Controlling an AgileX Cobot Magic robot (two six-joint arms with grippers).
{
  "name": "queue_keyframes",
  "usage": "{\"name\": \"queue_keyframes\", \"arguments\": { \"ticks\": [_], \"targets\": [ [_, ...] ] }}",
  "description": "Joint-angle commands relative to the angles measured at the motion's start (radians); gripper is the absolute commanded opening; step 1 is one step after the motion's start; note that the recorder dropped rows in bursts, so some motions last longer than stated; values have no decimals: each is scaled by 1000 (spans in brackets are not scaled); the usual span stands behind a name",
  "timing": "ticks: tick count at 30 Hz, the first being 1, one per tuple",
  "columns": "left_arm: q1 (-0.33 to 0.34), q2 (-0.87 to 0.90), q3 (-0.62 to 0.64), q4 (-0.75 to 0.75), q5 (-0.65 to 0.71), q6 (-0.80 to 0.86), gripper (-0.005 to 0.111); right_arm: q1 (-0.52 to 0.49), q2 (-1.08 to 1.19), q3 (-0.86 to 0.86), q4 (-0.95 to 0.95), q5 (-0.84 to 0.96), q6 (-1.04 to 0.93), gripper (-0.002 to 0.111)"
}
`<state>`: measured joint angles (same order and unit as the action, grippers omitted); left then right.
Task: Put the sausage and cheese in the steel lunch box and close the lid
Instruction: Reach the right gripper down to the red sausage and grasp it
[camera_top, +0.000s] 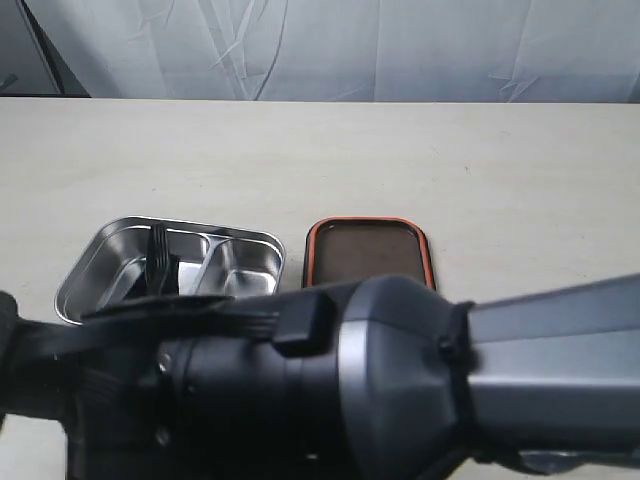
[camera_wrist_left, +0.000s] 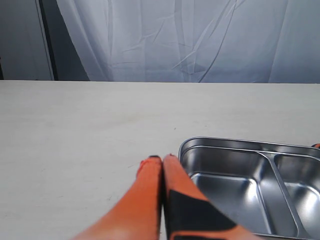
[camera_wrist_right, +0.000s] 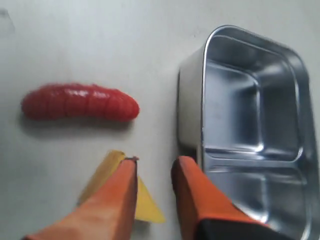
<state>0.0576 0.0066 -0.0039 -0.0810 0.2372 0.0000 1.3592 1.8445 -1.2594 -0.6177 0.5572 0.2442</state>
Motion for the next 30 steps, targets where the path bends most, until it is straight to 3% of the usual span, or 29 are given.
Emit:
{"name": "queue_keyframes", "arguments": {
  "ticks": [1,5,12,18,30],
  "targets": [
    [-8,-7,4,-12,-5,0,0,-3,8,-142,290,140,39,37],
    [-8,-7,4,-12,-5,0,0,-3,54,-221,392,234,43,52],
    [-5,-7,4,4,-2,0,0,-33,183,-241,563,192,176,52],
    [45,-7,4,28,-2,0,0,-73,199,-241,682,135,223,52],
    [142,-7,4,49,3,0,0,-115,111,-241,699,36,310,52]
  ]
}}
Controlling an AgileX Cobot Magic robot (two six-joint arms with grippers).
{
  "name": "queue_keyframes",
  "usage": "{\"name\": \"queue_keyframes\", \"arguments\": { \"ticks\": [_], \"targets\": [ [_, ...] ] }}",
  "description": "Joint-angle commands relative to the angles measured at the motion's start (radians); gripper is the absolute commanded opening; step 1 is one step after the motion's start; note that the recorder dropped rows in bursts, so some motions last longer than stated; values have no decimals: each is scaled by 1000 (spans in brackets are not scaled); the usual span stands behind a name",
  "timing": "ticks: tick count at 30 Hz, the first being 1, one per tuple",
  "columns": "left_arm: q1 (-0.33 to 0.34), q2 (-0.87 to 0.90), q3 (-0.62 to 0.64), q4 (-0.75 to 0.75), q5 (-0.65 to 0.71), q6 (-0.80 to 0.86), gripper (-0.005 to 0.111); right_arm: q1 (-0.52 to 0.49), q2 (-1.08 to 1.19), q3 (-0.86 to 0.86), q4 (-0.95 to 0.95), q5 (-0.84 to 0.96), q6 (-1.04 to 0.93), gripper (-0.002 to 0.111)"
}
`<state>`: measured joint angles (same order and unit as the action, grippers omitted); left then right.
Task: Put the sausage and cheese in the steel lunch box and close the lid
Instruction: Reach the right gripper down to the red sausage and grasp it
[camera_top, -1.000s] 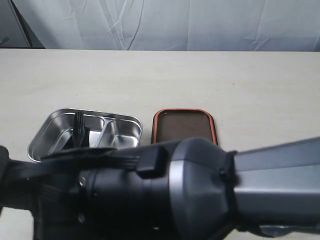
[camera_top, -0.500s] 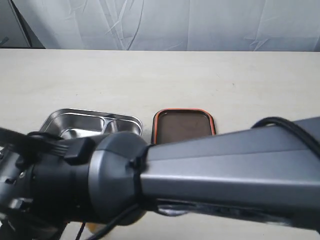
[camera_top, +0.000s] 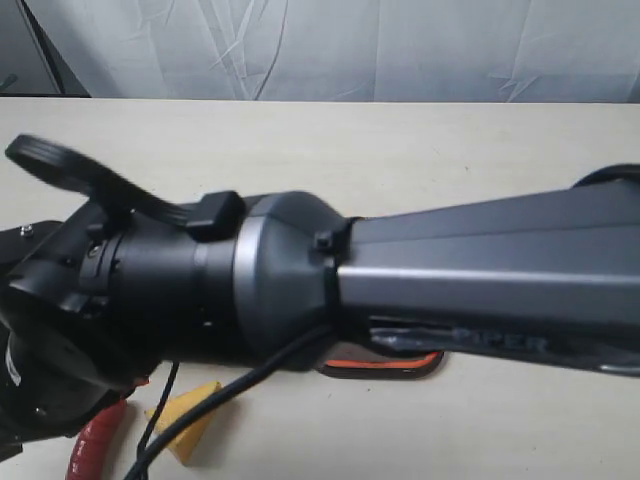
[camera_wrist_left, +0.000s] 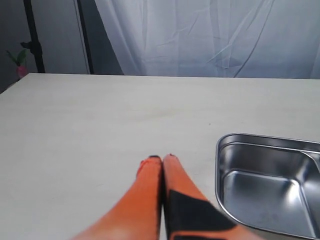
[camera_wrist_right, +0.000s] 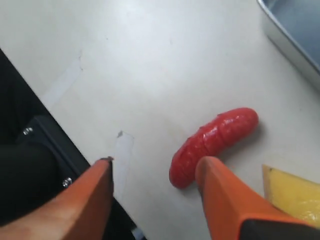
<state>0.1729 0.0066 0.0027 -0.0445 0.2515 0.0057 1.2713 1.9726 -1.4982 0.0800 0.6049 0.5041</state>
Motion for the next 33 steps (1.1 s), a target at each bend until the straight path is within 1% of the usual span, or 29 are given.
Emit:
{"name": "queue_keyframes", "arguments": {
  "ticks": [1,3,6,8,15,18,19,24,28,33],
  "targets": [
    [32,-7,-3,17,-12,-6,0,-27,-12,-2,1,-12,61,52],
    [48,-7,-3,45,-12,-6,0,-27,-2,-2,1,-15,76,52],
    [88,-7,-3,137,-10,-6,0,-24,10,-2,35,-28,80,52],
    [132,-7,-3,187,-8,-6,0,-24,20,-2,34,-34,111,52],
    [318,-7,-3,185,-6,-6,0,-24,26,-2,-2,-46,176,52],
    [377,-7,-3,185,-6,-6,0,-24,27,-2,-6,-48,182,52],
    [386,-7,-3,185,-6,-6,0,-24,32,-2,-8,-48,186,52],
    [391,-7,-3,118,-8,-6,0,-24,61,-2,-57,-24,234,52],
    [391,-7,-3,114,-8,-6,0,-24,98,-2,-88,7,282,52],
    [391,-7,-3,114,-12,-6,0,-24,124,-2,-93,-17,320,52]
  ]
}}
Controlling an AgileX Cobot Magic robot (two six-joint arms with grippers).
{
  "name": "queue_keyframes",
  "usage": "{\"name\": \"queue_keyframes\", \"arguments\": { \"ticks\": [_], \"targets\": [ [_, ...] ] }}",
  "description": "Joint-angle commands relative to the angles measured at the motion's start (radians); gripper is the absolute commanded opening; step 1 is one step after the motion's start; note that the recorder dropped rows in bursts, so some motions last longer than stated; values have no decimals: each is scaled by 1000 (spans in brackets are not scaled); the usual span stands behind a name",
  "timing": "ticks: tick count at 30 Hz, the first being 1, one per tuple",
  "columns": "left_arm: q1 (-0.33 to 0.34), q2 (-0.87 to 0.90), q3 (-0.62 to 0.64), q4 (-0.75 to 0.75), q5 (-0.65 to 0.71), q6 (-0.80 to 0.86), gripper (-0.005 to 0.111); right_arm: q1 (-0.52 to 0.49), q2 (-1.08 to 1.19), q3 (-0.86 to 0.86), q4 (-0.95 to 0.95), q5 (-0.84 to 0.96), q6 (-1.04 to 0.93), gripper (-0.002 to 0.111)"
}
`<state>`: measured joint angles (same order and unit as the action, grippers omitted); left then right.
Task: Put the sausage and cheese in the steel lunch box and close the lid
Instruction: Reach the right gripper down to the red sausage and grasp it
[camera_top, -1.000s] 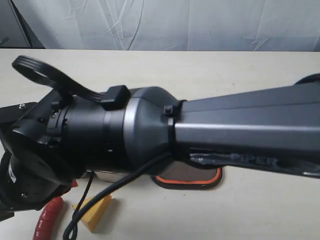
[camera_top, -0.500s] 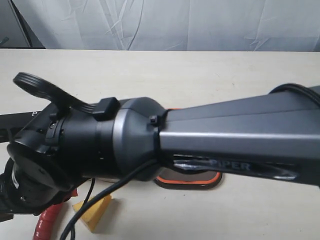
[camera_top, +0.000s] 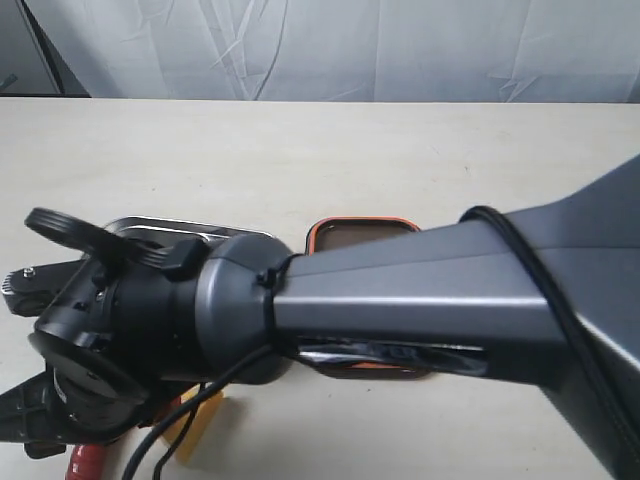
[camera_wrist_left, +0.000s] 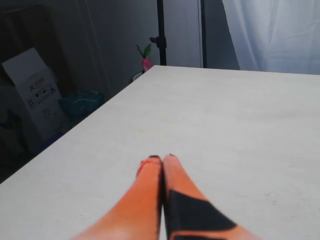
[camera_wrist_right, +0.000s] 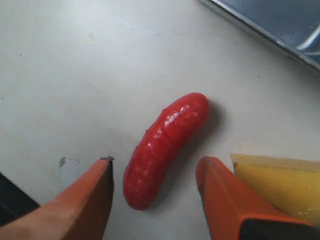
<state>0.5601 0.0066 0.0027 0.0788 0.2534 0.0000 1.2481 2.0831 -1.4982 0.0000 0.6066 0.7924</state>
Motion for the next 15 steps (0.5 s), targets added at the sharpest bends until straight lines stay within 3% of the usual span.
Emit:
{"name": "queue_keyframes", "arguments": {
  "ticks": [1,15],
  "targets": [
    [4,-7,-3,-9,-14,0,0,-1,16,-2,-15,-21,40,52],
    [4,-7,-3,-9,-15,0,0,-1,72,-2,16,-44,58,52]
  ]
}}
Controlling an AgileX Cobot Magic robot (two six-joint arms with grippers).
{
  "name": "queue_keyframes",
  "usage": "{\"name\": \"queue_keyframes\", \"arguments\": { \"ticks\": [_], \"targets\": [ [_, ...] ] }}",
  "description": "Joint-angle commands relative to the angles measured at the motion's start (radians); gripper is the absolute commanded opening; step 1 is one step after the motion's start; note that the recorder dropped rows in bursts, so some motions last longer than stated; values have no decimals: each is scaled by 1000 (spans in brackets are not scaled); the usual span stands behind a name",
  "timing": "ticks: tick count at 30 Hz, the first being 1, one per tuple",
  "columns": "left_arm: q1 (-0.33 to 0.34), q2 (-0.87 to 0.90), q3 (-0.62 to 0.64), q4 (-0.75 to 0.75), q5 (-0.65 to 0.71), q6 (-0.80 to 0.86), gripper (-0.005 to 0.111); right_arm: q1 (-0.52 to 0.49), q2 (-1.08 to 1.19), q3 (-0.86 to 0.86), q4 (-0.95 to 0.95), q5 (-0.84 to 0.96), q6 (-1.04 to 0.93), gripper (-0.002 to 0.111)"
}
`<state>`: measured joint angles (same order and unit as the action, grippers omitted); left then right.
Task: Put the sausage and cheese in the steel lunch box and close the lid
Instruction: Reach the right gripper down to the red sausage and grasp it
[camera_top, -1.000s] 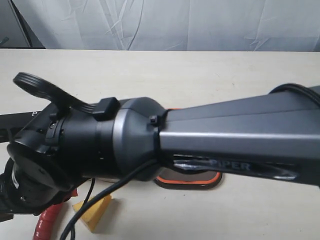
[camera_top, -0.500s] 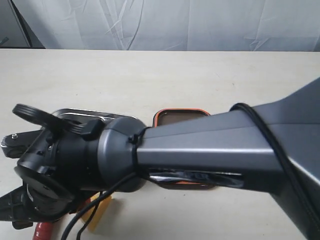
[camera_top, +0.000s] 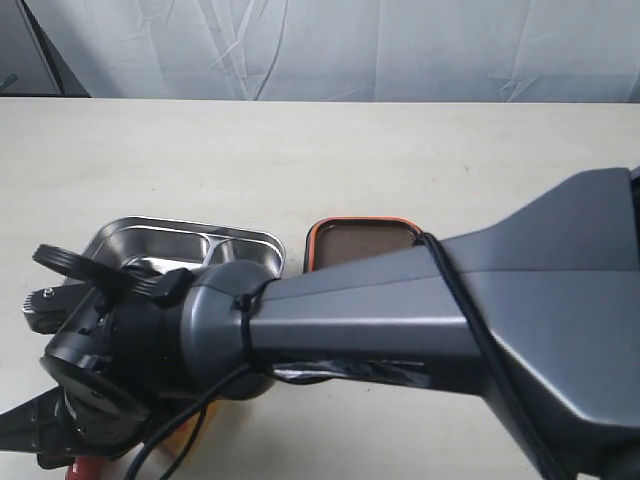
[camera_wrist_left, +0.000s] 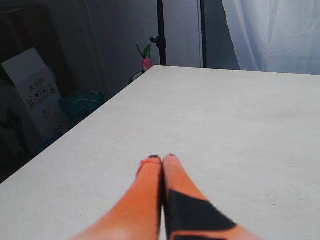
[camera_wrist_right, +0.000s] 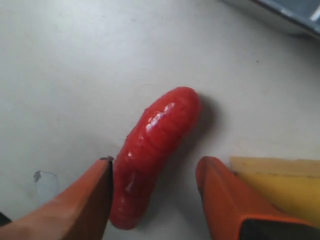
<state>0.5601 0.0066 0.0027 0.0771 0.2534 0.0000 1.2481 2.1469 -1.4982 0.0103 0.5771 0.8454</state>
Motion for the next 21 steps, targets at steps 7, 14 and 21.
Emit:
{"name": "queue_keyframes", "arguments": {
  "ticks": [7,14,21],
  "targets": [
    [4,-7,-3,-8,-15,0,0,-1,10,-2,7,-49,5,52],
    [4,-7,-3,-8,-15,0,0,-1,12,-2,19,-56,5,52],
    [4,-7,-3,-8,-15,0,0,-1,41,-2,44,-70,5,52]
  ]
}}
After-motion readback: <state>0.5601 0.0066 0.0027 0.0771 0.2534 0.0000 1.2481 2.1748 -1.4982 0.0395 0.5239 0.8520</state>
